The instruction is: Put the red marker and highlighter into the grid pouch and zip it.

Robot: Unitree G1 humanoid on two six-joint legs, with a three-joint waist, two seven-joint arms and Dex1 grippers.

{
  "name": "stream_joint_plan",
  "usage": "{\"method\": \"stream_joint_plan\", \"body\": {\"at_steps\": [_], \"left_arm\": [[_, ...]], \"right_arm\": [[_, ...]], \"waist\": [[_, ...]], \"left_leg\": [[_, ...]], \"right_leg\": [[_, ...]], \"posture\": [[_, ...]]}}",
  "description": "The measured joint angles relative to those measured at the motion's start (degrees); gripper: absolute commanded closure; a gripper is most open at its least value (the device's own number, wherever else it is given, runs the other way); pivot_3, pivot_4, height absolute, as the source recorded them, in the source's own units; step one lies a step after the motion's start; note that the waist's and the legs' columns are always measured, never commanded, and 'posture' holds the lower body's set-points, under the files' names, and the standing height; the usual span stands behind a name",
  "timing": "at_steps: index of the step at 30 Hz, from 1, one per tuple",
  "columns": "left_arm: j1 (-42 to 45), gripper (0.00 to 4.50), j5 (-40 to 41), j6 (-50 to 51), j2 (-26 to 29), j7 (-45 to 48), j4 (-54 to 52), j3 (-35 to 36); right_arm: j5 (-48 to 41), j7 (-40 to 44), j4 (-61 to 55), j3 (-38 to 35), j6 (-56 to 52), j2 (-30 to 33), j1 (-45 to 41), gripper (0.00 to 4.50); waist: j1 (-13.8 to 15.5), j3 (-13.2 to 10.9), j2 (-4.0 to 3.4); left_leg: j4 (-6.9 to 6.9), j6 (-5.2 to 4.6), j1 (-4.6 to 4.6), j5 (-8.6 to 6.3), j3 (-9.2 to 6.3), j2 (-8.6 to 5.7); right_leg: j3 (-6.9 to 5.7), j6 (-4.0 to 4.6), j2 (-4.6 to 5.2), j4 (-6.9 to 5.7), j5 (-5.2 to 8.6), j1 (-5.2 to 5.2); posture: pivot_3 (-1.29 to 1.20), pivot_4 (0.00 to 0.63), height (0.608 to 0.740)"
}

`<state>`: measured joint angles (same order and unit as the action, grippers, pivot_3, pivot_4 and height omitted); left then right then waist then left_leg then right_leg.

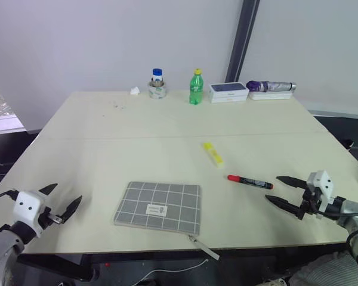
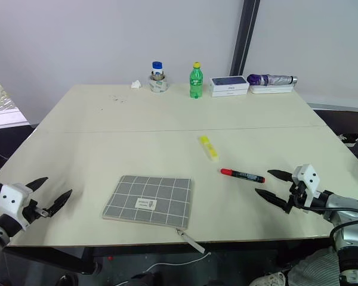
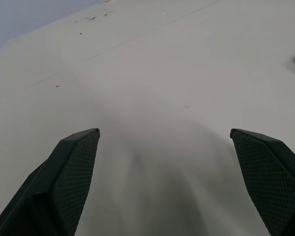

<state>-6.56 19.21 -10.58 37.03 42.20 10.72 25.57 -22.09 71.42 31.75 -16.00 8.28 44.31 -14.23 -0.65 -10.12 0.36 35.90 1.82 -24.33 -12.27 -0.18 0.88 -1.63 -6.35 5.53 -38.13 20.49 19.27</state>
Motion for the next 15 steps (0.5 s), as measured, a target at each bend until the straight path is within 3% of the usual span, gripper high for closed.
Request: {"method": "stream_joint_plan", "body": {"at_steps": [15], "left_arm": [[0.3,0.00,-0.7,-0.3,0.0,-0.1,-0.2,-0.1]], "right_arm": [[0.0,-0.2,1.1,-0.1,0.0,0.7,-0.7,0.02]], "waist": [[0.0,0.0,0.00]], "left_leg": [[0.00,0.00,0.00,0.00,0.00,0.00]], "right_leg": [[0.00,0.00,0.00,0.00,0.00,0.00]], "posture": [[0.00,0.150,0.740]]}}
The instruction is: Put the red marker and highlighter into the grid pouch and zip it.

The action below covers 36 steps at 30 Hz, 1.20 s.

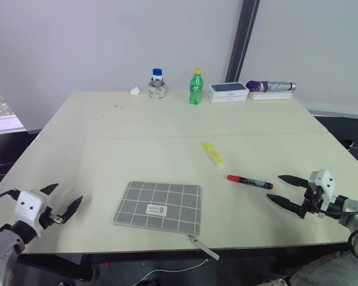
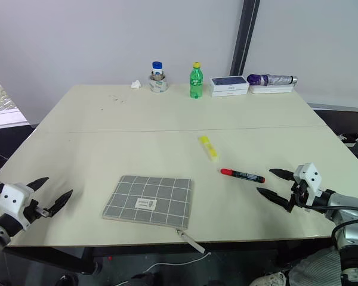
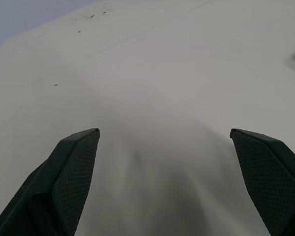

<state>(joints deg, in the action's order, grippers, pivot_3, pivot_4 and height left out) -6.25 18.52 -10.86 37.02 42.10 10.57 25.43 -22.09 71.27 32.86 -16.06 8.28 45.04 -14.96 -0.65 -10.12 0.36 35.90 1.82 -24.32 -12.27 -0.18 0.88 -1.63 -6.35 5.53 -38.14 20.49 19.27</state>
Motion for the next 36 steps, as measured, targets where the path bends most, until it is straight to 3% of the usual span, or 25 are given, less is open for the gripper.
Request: {"method": "stream_joint_plan", "body": {"at_steps": [18,22,28,36], "left_arm": [[-0.1,0.00,-0.7,-6.4,0.3,2.9,0.1,0.0],[0.1,0.00,-4.8,-13.5,2.3,2.8,1.2,-0.1],[2.7,0.00,-11.5,-26.8,8.0,2.9,7.7,-1.8],[8.2,0.00,-21.3,-45.4,13.2,1.3,18.4,-8.3]], "right_arm": [[-0.8,-0.4,-1.1,0.0,-2.6,0.0,-0.4,0.02],[-2.5,0.2,-5.3,0.0,-6.7,-0.1,0.3,1.31],[-7.1,-0.2,-25.4,3.9,-16.7,-3.3,6.2,4.47],[-4.6,-4.8,-37.1,11.8,-20.2,-6.4,9.4,4.47]], "waist": [[0.0,0.0,0.00],[0.0,0.0,0.00],[0.0,0.0,0.00],[0.2,0.0,0.02]], "left_leg": [[0.00,0.00,0.00,0.00,0.00,0.00],[-0.01,0.00,-0.01,0.00,0.00,0.01],[-0.12,0.00,-0.01,0.00,0.00,0.01],[-0.12,0.00,-0.01,-0.01,0.00,-0.01]], "right_leg": [[0.00,0.00,0.00,0.00,0.00,0.00],[0.00,0.00,-0.01,0.00,0.00,0.02],[0.01,0.00,0.02,0.05,0.00,0.04],[-0.02,0.00,0.02,0.04,0.00,0.08]], "posture": [[0.00,0.150,0.740],[0.00,0.150,0.740],[0.00,0.150,0.740],[0.00,0.150,0.740]]}}
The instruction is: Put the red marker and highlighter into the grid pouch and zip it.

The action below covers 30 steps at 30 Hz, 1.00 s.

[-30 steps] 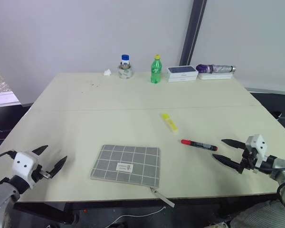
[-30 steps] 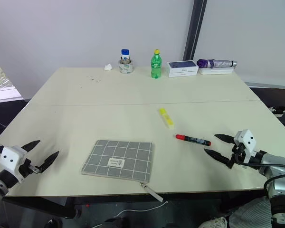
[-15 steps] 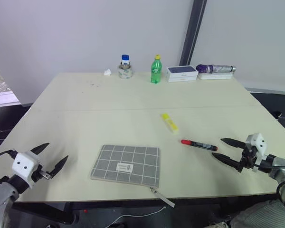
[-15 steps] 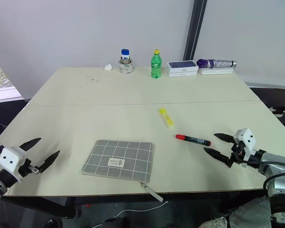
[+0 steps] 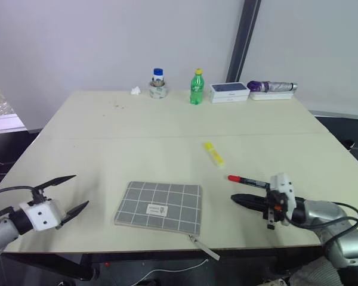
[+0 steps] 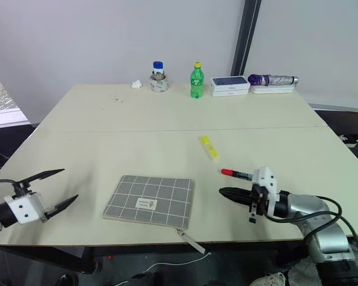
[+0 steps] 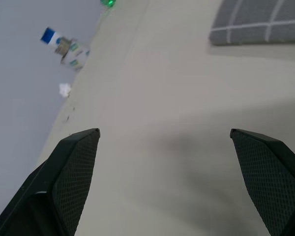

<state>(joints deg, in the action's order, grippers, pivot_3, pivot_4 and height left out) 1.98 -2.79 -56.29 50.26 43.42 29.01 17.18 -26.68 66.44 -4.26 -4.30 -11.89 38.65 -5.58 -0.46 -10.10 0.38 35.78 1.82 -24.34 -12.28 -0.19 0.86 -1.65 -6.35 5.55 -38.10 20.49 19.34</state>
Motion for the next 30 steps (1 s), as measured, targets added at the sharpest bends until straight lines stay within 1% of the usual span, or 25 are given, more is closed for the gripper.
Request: {"method": "stream_joint_plan", "body": {"at_steps": [2,5,10,15,19,25,30], "left_arm": [[2.4,0.00,-3.7,-5.2,1.6,-1.2,3.4,-2.4],[6.3,0.00,-8.8,-12.0,3.2,-3.5,8.2,-5.5],[12.2,0.00,-15.2,-19.4,3.5,-7.7,13.7,-10.5],[15.7,0.00,-18.4,-23.0,3.5,-10.9,17.0,-15.3],[17.9,0.00,-21.4,-25.4,3.5,-13.7,17.7,-18.3],[20.7,0.00,-26.4,-26.9,3.1,-18.4,18.3,-20.5],[22.5,0.00,-29.2,-27.4,2.5,-22.0,18.7,-22.6]], "right_arm": [[3.2,-2.0,0.0,3.1,0.4,-1.4,0.1,4.47],[6.7,-5.2,0.1,5.9,0.8,-3.0,-0.9,4.47],[10.8,-8.4,0.1,9.0,2.3,-4.9,-2.4,4.47],[13.2,-10.1,1.2,10.8,2.8,-5.7,-2.9,4.47],[14.5,-11.3,1.9,12.0,2.2,-6.7,-5.8,4.47],[16.1,-12.7,3.3,13.5,0.8,-7.8,-9.3,4.47],[17.3,-13.0,5.4,14.5,0.7,-7.9,-10.4,4.47]], "waist": [[-0.1,0.0,0.00],[-0.2,0.0,-0.01],[-0.1,0.0,0.00],[-0.2,0.0,0.01],[-0.2,0.0,0.00],[0.0,0.0,0.00],[0.1,0.0,0.00]], "left_leg": [[0.00,0.00,-0.01,0.00,0.03,-0.01],[-0.02,0.00,-0.02,0.00,0.05,-0.02],[-0.02,0.00,-0.04,0.01,0.07,-0.05],[0.00,0.01,-0.03,0.01,0.14,-0.05],[0.02,0.02,-0.03,0.01,0.18,-0.06],[0.07,0.01,-0.02,0.02,0.21,-0.14],[0.11,0.01,-0.03,0.02,0.20,-0.15]], "right_leg": [[0.01,0.00,-0.01,-0.01,0.00,0.03],[0.00,0.00,-0.05,-0.04,0.00,0.08],[-0.01,-0.02,-0.06,-0.04,0.00,0.08],[-0.03,-0.02,-0.10,-0.09,0.00,0.07],[-0.03,-0.02,-0.10,-0.11,0.00,0.07],[-0.04,-0.02,-0.10,-0.11,0.00,0.03],[-0.04,-0.02,-0.10,-0.16,0.00,0.03]], "posture": [[0.00,0.150,0.740],[0.00,0.150,0.740],[0.00,0.150,0.740],[0.00,0.150,0.740],[0.00,0.150,0.740],[0.00,0.150,0.740],[0.00,0.150,0.740]]}}
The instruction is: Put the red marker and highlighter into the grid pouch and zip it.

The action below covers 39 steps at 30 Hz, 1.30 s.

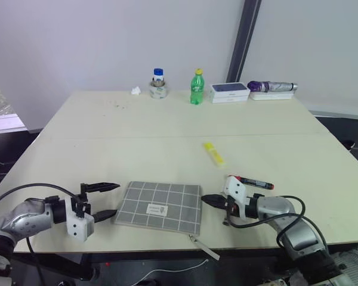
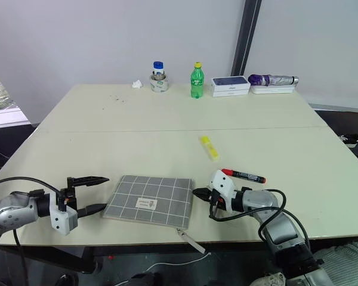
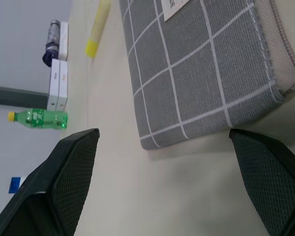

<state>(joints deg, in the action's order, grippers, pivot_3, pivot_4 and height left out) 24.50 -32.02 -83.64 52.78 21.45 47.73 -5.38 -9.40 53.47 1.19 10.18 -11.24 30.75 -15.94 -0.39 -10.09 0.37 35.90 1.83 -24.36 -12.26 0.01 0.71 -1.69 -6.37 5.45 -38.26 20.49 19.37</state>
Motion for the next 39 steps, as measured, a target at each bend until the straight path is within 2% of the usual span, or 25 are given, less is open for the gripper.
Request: {"method": "stream_joint_plan", "body": {"at_steps": [22,31,35,39], "left_arm": [[0.2,0.00,-2.9,-0.4,-1.6,-6.6,-4.3,-5.2],[-1.9,0.00,-2.9,1.7,-0.9,-9.8,-5.1,-5.0],[-3.3,0.00,-2.9,1.9,-0.1,-10.8,-5.8,-4.9],[-4.5,0.00,-2.9,2.3,0.1,-11.7,-6.7,-4.9]], "right_arm": [[5.0,-1.6,5.1,4.0,1.7,-4.2,-6.8,4.47],[10.4,-9.3,12.2,2.3,7.6,-2.6,-10.5,4.47],[9.5,-7.2,11.4,1.2,7.1,-0.5,-10.2,4.47],[3.9,-1.1,4.2,-0.3,3.8,1.9,-8.4,4.47]], "waist": [[-0.2,0.0,-0.04],[-0.2,0.1,-0.03],[-0.5,0.1,-0.06],[-0.5,0.1,-0.07]], "left_leg": [[0.01,0.00,0.01,0.00,0.01,0.00],[0.03,0.01,0.08,0.01,0.01,0.02],[-0.04,0.01,0.08,0.01,0.02,0.03],[-0.07,0.01,0.08,0.01,-0.01,0.09]], "right_leg": [[0.01,0.00,-0.01,-0.04,0.00,0.01],[0.03,0.00,0.00,-0.13,0.00,0.00],[0.07,0.00,-0.01,-0.13,0.00,0.06],[0.09,0.01,-0.02,-0.11,0.00,0.07]], "posture": [[0.00,0.150,0.740],[0.00,0.150,0.740],[0.00,0.150,0.740],[0.00,0.150,0.740]]}}
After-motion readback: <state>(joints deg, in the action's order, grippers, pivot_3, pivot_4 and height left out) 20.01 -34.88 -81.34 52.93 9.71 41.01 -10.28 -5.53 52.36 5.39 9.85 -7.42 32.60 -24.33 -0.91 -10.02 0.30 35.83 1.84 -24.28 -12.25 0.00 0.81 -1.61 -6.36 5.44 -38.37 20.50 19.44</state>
